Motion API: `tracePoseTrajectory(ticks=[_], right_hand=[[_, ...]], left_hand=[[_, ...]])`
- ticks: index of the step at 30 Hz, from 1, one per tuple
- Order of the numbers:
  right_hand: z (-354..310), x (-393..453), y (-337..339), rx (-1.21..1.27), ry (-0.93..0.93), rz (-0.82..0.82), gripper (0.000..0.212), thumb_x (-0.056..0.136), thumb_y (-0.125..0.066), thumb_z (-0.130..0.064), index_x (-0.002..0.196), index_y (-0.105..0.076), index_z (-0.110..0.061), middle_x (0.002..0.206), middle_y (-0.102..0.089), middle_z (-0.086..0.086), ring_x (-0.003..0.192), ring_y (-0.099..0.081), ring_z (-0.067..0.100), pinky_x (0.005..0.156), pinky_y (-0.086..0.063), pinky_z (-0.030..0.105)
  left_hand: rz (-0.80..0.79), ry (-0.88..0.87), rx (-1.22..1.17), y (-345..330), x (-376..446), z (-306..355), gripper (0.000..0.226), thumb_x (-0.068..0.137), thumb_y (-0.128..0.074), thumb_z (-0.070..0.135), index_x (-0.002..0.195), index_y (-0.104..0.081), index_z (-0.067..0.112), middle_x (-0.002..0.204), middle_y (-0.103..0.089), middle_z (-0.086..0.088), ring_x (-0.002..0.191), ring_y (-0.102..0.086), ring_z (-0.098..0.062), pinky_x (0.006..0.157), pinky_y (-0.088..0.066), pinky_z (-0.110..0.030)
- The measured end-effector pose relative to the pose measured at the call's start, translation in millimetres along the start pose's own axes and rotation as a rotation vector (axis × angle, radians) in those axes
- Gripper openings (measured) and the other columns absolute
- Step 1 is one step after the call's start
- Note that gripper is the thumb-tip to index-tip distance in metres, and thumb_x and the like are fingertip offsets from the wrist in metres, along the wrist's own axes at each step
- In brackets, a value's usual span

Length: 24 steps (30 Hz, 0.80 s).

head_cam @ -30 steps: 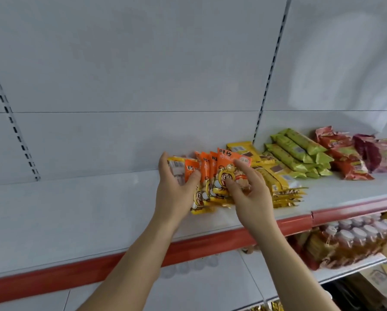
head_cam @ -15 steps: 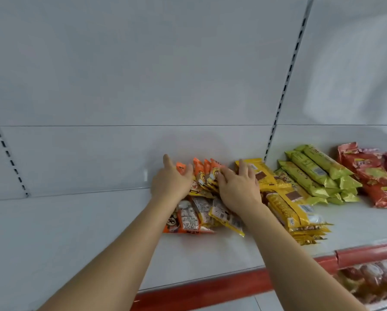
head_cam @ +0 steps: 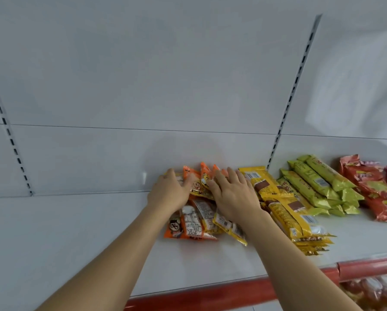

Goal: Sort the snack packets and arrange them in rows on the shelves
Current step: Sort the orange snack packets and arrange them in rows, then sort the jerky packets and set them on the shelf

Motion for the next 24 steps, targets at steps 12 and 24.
tracePoseTrajectory(ticks=[12, 24], right_hand=[[-117.7, -29.0, 11.0, -0.021, 0.235, 0.049, 0.066, 0.101, -0.025, -0.062, 0.156, -0.026, -0.026, 0.165, -0.018, 0.009, 0.154, -0.008, 0.029, 0.123, -0.011, 0.046], [-355.1, -90.8, -11.5, 0.022, 0.412, -0.018, 0.069, 0.101, -0.02, -0.063, 0.16, -0.015, -0.026, 0.167, -0.011, 0.008, 0.155, 0.0, 0.028, 0.124, -0.006, 0.045]], left_hand=[[0.275, -0.074, 0.34, 77.4, -64.7, -74.3, 0.075, 0.102, -0.034, 0.065, 0.158, -0.027, 0.015, 0.163, -0.033, -0.013, 0.149, -0.03, -0.036, 0.118, -0.032, -0.049], [0.385, 0.017, 0.417, 230.9, -145.1, -257.6, 0.071, 0.105, -0.034, 0.058, 0.162, -0.023, 0.017, 0.167, -0.029, -0.011, 0.155, -0.022, -0.032, 0.125, -0.021, -0.048]])
Point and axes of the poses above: each hand's wrist, its own x-axis towards the middle knuckle, its own y-axis out of the back of the hand, z = x × y, the point moved 1 cm from there along x, towards the middle knuckle
